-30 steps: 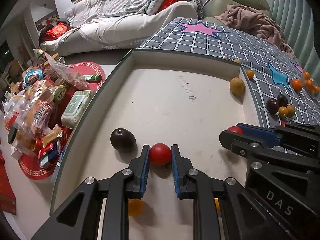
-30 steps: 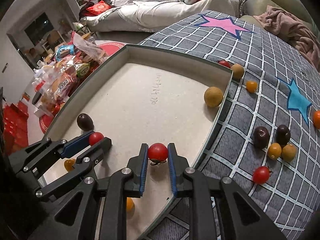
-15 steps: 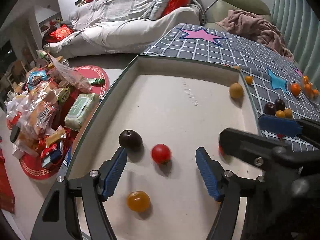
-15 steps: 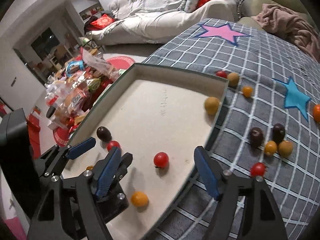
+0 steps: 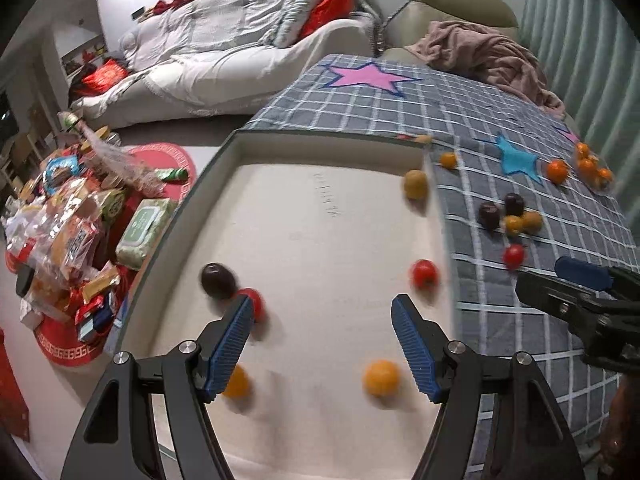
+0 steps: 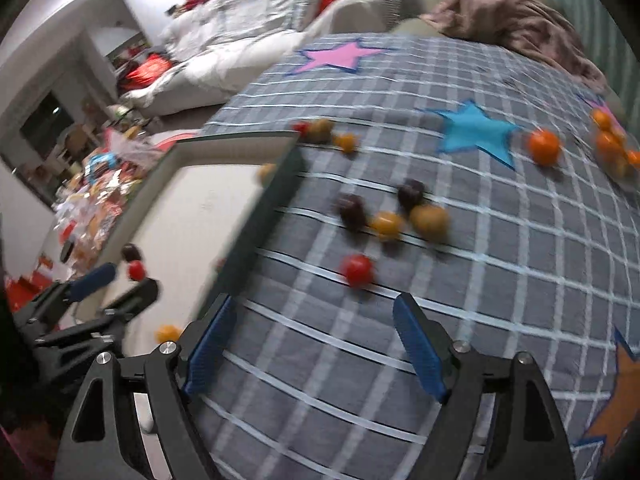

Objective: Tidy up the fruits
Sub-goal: 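Move both tools back over the remaining fruits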

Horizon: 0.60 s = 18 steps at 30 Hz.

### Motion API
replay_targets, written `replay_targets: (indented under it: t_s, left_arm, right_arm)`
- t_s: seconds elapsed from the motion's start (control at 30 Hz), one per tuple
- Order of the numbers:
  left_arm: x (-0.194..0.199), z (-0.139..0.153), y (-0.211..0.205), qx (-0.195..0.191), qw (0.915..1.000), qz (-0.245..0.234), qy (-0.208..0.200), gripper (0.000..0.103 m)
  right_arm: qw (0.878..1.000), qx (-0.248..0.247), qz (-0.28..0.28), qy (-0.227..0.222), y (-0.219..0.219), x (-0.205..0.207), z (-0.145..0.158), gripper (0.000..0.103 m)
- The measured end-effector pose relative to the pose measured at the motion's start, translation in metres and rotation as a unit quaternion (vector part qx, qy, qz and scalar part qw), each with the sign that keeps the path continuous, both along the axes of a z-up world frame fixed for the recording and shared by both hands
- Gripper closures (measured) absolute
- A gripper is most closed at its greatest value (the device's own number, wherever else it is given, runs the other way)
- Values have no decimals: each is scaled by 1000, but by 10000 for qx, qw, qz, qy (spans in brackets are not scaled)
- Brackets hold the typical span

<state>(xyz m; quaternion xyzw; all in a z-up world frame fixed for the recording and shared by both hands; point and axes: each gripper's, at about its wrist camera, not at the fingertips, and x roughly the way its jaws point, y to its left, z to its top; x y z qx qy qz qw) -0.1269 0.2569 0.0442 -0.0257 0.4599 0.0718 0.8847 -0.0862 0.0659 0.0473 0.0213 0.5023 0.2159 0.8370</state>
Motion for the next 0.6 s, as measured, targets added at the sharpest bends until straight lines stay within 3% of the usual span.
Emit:
replay_targets:
  t_s: [0.3,0.6]
  left_arm:
    - [5,11,-64,60,9978,-666,-34,31]
    - [26,-9,-116,336,9943,-998,194,31]
  right_arm:
    - [9979,-262,-591,-26,-59,10,-12,20]
    - [9977,-372,-552,-155,-76,26,-18,20]
